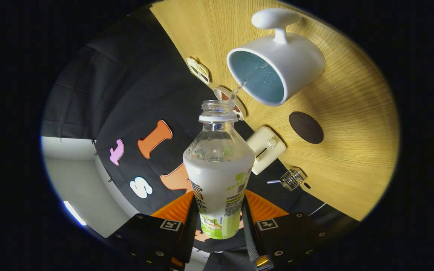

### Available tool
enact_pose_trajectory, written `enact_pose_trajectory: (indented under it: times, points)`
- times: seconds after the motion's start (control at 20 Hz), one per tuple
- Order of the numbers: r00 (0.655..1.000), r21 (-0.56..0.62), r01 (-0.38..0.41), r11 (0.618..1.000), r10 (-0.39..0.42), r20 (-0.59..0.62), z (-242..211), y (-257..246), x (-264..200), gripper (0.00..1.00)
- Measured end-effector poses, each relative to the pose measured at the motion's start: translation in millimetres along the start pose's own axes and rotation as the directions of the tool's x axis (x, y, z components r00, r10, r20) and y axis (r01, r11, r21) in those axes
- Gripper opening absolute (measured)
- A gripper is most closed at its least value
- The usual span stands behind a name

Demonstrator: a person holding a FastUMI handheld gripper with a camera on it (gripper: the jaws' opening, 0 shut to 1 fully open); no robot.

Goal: Take the bottle from table, then pour the juice into the cup, finally place the bottle on the coaster

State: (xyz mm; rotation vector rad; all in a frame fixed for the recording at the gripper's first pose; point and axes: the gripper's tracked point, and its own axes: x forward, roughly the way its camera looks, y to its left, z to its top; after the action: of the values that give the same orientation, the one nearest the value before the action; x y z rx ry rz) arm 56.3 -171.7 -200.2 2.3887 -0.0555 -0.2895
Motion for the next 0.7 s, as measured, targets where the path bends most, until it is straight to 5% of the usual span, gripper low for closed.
enact_pose_trajectory:
  times: [0.7]
  points:
    - [0.999, 0.007, -0.023, 1.0, 0.023, 0.04, 6.7, -2.9, -0.1, 0.58]
